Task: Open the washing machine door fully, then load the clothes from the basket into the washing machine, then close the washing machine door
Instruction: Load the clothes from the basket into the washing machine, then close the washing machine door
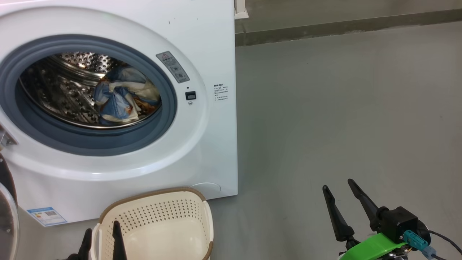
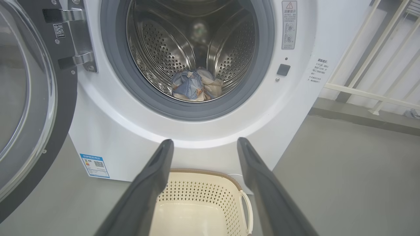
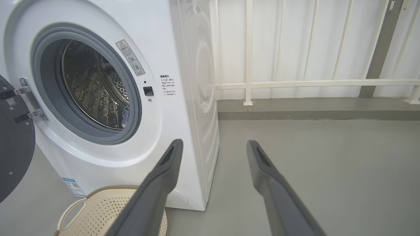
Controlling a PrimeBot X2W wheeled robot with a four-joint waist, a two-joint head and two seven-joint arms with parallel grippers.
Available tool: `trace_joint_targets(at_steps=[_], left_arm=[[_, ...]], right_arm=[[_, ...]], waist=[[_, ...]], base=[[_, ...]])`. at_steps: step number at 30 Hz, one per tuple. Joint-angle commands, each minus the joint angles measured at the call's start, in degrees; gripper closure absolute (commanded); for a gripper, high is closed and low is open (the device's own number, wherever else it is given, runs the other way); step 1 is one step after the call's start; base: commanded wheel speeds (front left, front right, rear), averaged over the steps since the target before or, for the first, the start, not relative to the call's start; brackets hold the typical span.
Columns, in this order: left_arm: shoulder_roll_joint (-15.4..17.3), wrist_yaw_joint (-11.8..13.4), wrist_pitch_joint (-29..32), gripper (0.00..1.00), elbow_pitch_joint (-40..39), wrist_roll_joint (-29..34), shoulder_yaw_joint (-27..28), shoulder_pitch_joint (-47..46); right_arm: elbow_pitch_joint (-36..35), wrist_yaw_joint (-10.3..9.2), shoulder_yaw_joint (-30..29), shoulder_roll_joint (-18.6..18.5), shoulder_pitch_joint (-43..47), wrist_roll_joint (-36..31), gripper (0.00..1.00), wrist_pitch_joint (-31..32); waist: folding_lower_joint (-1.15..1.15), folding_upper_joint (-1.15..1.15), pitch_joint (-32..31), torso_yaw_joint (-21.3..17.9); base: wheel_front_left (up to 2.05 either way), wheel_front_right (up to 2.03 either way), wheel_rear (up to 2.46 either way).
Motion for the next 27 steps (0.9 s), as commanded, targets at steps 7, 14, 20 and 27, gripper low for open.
trace_joint_targets(at_steps=[7, 14, 20, 27], left_arm=[[0.0, -0.1, -0.6, 0.0, -1.0, 0.4, 2.4, -2.0], [-0.2, -0.5, -0.6, 0.0, -0.7, 0.2, 2.5, -2.0], [-0.3, -0.1, -0.6, 0.0, 0.0, -0.5, 2.8, -2.1], [-0.4, 0.0, -0.6, 0.0, 0.4, -0.9, 3.0, -2.2]], right_arm=[[-1.3, 0.09, 1.0, 0.3, -1.1, -0.9, 0.0, -0.7], [-1.2, 0.09, 1.1, 0.3, -1.1, -0.9, 0.0, -0.7], [-1.1, 0.09, 1.2, 0.2, -1.2, -0.9, 0.0, -0.7], [-0.9, 0.09, 1.4, 0.1, -1.3, -0.9, 0.0, -0.7]], waist=[[0.0, 0.0, 0.1, 0.0], [0.0, 0.0, 0.0, -0.1], [0.0, 0.0, -0.1, -0.1], [0.0, 0.0, -0.4, 0.0]], base=[[0.0, 0.0, 0.0], [0.0, 0.0, 0.0], [-0.36, 0.36, 0.0], [-1.14, 1.14, 0.0]])
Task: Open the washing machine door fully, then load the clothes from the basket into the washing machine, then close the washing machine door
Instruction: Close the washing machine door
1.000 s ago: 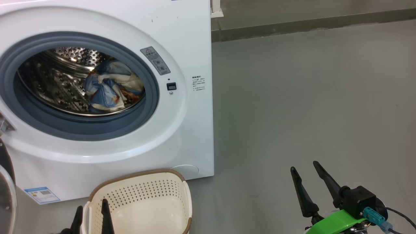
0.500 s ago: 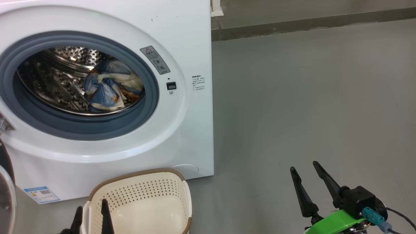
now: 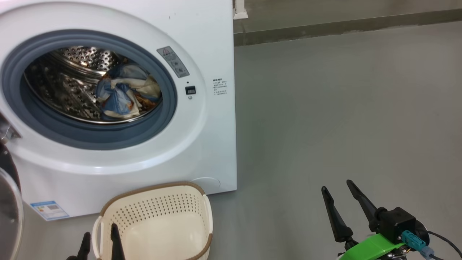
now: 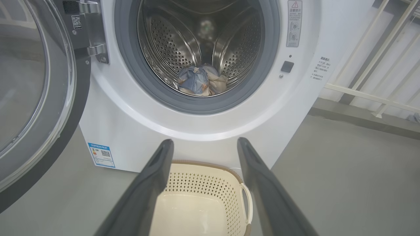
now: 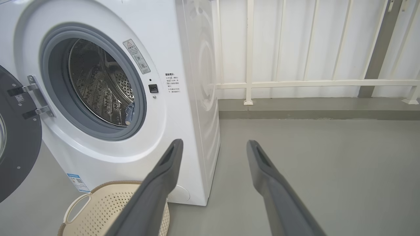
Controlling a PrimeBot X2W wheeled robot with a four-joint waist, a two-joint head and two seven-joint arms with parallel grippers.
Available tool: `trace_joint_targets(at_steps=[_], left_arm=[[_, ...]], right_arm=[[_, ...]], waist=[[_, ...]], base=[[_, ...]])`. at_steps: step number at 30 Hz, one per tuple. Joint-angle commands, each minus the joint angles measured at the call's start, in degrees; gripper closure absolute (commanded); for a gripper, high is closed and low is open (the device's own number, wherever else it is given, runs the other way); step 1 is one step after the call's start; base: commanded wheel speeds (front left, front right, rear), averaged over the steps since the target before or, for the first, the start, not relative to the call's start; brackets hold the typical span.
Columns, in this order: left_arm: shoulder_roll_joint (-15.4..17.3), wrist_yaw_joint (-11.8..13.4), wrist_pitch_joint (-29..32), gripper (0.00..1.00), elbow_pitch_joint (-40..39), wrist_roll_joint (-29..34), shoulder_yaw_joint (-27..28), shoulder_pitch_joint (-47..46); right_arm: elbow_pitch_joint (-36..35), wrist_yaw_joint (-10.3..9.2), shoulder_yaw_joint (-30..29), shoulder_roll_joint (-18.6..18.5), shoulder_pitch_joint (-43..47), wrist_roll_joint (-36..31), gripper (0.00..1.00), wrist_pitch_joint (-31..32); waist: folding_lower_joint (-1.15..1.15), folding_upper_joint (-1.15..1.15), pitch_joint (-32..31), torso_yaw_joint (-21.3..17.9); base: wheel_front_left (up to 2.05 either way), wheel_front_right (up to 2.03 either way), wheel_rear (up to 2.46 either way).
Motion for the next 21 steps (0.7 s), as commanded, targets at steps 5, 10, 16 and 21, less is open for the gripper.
trace_joint_targets(at_steps=[5, 10, 16, 21], left_arm=[[0.5, 0.3, -0.6, 0.0, -0.8, 0.0, 1.8, -2.2], [0.5, -0.2, -0.6, 0.0, -1.0, 0.3, 1.7, -2.1], [0.5, -0.1, -0.6, 0.0, -0.7, 0.6, 1.7, -1.9], [0.5, -0.2, -0.6, 0.0, -0.7, 0.8, 1.7, -2.0]], right_arm=[[-1.0, 0.09, 1.7, -0.1, -1.4, -0.4, 0.0, -0.7], [-1.0, 0.09, 1.9, -0.1, -1.3, -0.4, 0.0, -0.7], [-0.8, 0.09, 2.2, -0.1, -1.3, -0.3, 0.0, -0.7], [-0.7, 0.09, 2.4, -0.3, -1.4, -0.2, 0.0, -0.7]], waist=[[0.0, 0.0, -0.2, 0.1], [0.0, 0.0, -0.3, 0.1], [0.0, 0.0, -0.2, 0.2], [0.0, 0.0, -0.1, 0.1]], base=[[-1.93, 1.93, 0.0], [-1.79, 1.79, 0.0], [-1.04, 1.04, 0.0], [-0.29, 0.29, 0.0]])
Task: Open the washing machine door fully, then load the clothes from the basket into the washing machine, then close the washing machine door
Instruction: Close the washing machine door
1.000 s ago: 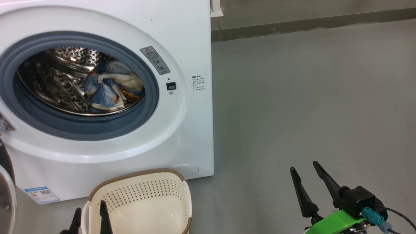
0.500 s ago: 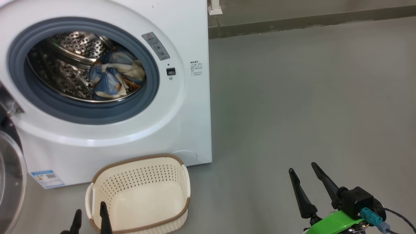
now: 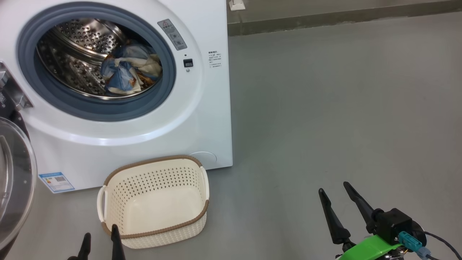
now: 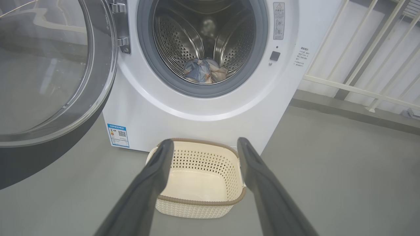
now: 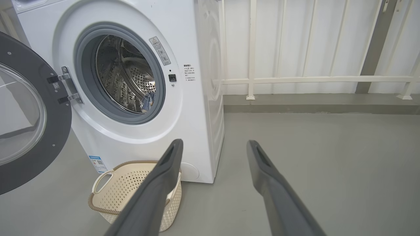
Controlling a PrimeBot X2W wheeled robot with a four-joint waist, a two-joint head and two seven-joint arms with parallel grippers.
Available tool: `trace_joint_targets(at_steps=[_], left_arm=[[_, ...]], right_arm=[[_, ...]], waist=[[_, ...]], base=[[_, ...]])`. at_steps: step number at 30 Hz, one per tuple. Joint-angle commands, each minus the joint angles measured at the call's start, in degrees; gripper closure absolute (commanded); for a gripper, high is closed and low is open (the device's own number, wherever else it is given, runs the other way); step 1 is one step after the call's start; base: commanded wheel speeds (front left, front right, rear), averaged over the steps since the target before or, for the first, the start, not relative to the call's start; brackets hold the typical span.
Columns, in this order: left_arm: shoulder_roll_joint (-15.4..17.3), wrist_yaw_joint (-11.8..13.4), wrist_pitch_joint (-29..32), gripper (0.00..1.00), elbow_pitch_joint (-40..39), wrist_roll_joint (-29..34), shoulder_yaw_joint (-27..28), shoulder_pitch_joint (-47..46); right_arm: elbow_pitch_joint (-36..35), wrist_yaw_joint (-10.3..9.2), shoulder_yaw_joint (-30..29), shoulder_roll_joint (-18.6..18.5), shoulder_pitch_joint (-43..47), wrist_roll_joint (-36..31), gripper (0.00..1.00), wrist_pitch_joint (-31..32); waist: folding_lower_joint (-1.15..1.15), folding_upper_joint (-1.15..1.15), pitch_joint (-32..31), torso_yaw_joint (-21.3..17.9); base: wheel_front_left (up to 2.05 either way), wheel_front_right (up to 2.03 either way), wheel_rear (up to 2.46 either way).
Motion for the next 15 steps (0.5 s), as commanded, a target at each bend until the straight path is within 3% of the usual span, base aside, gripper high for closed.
trace_joint_targets(at_steps=[1, 15], left_arm=[[0.5, -0.1, -0.6, 0.0, -1.0, 0.6, 1.7, -2.0], [0.3, 0.1, -0.6, 0.0, -0.6, 0.8, 2.0, -2.3]], right_arm=[[-1.2, 0.09, 1.6, -0.2, -1.4, -0.2, 0.0, -0.7], [-1.0, 0.09, 1.6, -0.2, -1.6, -0.1, 0.0, -0.7]], waist=[[0.0, 0.0, 0.0, 0.0], [0.0, 0.0, 0.1, -0.1]], base=[[0.0, 0.0, 0.0], [0.0, 0.0, 0.0]])
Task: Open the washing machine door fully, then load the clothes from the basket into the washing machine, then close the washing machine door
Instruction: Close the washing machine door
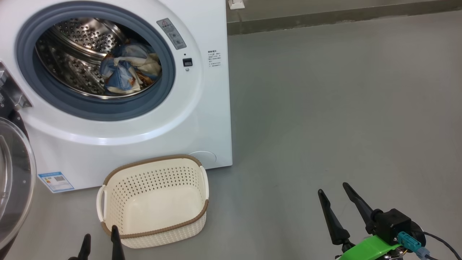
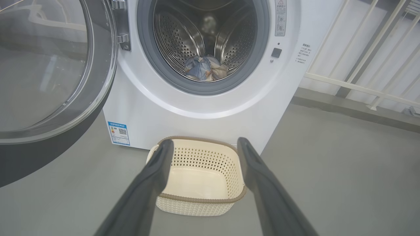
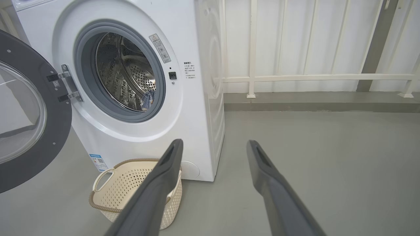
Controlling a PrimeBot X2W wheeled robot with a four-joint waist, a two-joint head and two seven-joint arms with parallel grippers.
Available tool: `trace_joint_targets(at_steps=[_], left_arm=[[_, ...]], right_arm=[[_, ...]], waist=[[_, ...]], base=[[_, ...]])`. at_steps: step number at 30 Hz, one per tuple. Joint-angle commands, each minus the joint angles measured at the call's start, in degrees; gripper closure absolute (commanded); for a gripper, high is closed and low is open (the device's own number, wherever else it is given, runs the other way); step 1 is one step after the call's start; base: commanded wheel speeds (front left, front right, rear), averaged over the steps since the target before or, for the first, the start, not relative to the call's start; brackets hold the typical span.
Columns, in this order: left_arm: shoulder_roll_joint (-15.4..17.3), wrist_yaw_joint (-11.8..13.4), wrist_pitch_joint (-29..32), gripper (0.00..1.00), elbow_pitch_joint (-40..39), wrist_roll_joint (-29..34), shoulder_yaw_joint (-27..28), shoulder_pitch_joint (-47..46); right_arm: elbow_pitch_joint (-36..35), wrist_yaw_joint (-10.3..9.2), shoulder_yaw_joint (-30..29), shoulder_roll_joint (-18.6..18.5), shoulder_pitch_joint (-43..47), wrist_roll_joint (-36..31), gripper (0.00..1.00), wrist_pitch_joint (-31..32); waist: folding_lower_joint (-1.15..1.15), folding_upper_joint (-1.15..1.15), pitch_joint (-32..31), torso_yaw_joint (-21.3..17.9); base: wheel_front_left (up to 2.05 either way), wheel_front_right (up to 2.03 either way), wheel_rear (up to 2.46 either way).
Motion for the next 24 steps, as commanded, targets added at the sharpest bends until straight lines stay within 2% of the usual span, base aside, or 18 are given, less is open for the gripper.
trace_joint_targets(at_steps=[1, 24], left_arm=[[0.3, 0.0, -0.6, 0.0, -1.1, 0.8, 1.9, -2.3], [0.0, -0.2, -0.6, 0.0, -0.8, 1.2, 2.8, -2.4]], right_arm=[[-1.2, 0.09, 1.5, -0.2, -1.6, -0.2, 0.0, -0.7], [-0.9, 0.09, 1.4, -0.2, -1.8, -0.3, 0.0, -0.7]], waist=[[0.0, 0.0, 0.0, 0.0], [0.0, 0.0, -0.4, 0.1]], base=[[0.0, 0.0, 0.0], [0.0, 0.0, 0.0]])
